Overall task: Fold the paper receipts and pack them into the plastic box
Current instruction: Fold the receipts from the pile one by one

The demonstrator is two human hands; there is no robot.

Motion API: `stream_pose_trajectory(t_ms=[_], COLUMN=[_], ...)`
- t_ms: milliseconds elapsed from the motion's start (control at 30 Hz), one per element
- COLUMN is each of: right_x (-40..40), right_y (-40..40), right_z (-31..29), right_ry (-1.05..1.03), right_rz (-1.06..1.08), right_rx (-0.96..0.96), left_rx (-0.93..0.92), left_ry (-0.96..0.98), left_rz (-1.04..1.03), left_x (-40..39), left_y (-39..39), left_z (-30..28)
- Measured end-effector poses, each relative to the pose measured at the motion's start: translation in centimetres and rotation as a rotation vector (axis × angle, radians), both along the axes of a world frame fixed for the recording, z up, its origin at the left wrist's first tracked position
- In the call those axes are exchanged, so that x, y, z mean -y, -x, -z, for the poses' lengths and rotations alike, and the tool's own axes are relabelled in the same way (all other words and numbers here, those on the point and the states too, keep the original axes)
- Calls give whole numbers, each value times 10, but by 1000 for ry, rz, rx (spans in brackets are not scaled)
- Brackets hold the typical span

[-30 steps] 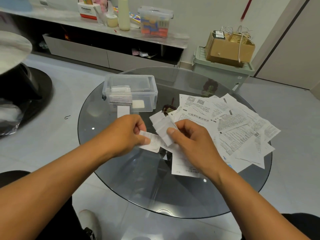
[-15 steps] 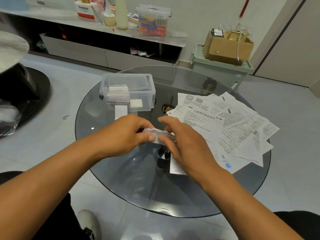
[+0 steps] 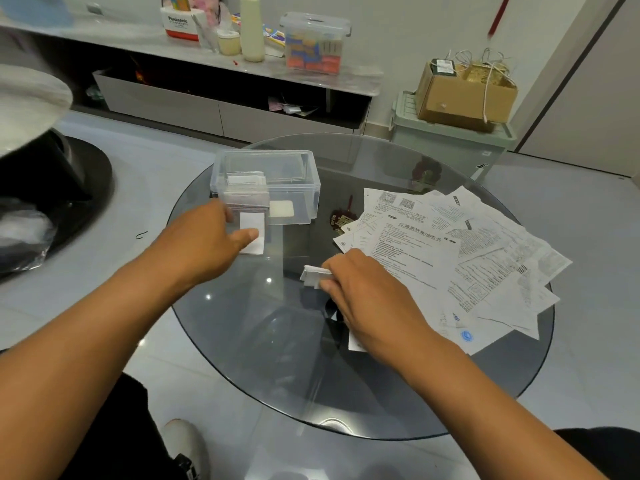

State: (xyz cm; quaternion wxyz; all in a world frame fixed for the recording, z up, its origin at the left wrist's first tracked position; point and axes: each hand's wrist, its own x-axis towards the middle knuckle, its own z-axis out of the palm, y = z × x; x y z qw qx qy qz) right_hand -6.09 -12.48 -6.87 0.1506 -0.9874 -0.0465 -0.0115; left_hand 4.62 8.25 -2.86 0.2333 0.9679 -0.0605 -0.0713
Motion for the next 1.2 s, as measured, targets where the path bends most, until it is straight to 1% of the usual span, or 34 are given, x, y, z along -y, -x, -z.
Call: stream_pose_trajectory(t_ms=[100,200,267,400,533,600,633,667,733,800,867,933,1000,1100,1200], right_x=[0,2,3,8,11,11,11,12,13,15,15,13,10,8,8], right_y=[1,2,2,3,4,3,1,0,-3,-4,-3,-2,0,0,-1], right_z=[0,2,5,7,4,3,2,0,-4,-5,-7,-8,-9,-6,-6], right_ry=[-63,-108,-175,-404,-593,-718,-816,-932,-1158,-1283,-1292,-1292,-1284,-1145,-1089], right_rz=[1,4,19,85,157,219,253,281,278,208,134,83,59,87,162], right_rx=[8,34,54,63,114,125,123,109,58,19,-4,-9,-10,55,134], left_rx=[-68,-33,-4,58,72,77,60,19,-146,-354,-539,-671,-736,-748,-810], left_ry=[-28,-29,26,173,190,229,284,382,681,953,1105,1143,1077,951,928], left_rz=[-20,-38,-39,32,164,215,228,230,193,129,85,92,153,269,354], left_x=[-2,-1,1,6,11,13,15,18,25,30,32,33,35,40,37], left_y=[-5,-11,-14,-12,-7,-3,-1,2,6,7,8,9,13,22,25], left_z=[9,19,22,29,28,25,23,21,16,13,12,14,18,18,11])
